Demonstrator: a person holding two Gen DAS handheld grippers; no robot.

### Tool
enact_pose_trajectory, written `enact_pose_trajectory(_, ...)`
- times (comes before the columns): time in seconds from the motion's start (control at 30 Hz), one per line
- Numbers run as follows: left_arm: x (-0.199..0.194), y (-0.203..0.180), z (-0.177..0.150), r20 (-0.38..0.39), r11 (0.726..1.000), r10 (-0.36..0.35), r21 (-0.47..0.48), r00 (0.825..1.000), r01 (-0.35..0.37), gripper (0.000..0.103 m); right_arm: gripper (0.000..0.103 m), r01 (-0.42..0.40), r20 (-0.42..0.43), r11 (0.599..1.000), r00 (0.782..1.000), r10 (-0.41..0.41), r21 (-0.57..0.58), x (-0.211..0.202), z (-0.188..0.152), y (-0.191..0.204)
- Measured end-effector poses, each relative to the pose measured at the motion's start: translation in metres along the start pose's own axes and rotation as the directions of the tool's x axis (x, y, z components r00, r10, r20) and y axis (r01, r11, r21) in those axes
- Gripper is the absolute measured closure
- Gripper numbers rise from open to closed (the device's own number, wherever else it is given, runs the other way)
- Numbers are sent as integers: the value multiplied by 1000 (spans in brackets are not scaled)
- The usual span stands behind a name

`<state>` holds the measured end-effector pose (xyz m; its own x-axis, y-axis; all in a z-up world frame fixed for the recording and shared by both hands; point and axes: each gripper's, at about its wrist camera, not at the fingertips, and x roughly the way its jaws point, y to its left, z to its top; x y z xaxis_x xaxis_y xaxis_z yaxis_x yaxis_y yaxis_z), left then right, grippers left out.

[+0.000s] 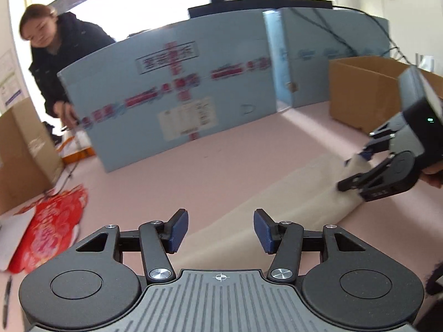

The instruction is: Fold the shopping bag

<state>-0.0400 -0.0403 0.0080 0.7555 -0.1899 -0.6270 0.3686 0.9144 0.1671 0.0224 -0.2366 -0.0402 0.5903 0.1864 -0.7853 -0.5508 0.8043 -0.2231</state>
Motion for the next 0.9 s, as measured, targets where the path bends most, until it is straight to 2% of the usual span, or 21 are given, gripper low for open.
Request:
enact_pose_trajectory(0.03, 13, -6, -2, -17, 999, -32, 12, 999, 32, 51, 63, 0, 2, 1000, 1000, 0, 6, 0, -1, -1)
enact_pose_trajectory(0.07, 20, -10, -5, -50, 999, -29, 15, 998, 29, 51, 62, 0, 4, 1000, 1000, 0, 12, -1, -1, -1)
enact_pose_trajectory(0.13, 46, -7, -22, -149, 1000, 14, -24, 989, -18, 51, 62, 1, 6, 1000, 1000, -2, 26, -1, -3, -3)
enact_pose_trajectory(0.23, 53, 11, -40, -207, 985, -35, -172, 978, -1, 47, 53, 19, -3, 998, 1000, -18, 55, -5, -7, -8)
enact_pose_trajectory(0.4, 55, 14, -45, -196, 983, -48, -182, 979, 11, 45, 47, 103, -39, 990, 994, -100, 101, -10, -18, -24)
enact_pose_trajectory(0.57, 50, 27, -60, -152, 968, -97, -243, 984, 58, 44, 48, 224, -66, 974, 973, -221, 43, -18, -28, -34)
enact_pose_trajectory(0.7, 51, 21, -60, -147, 976, -91, -210, 985, 59, 38, 43, 244, 48, 969, 968, -246, 33, -47, -36, -31)
enact_pose_trajectory(0.73, 51, 20, -60, -146, 976, -91, -211, 985, 59, 37, 41, 264, 93, 965, 960, -263, 0, -55, -40, -26)
enact_pose_trajectory(0.83, 52, 18, -61, -144, 977, -90, -203, 985, 60, 37, 36, 361, 244, 906, 920, -307, -220, -71, -52, 4)
enact_pose_trajectory(0.9, 52, 18, -61, -145, 978, -93, -199, 985, 63, 37, 36, 368, 324, 850, 912, -252, -377, -77, -60, 25)
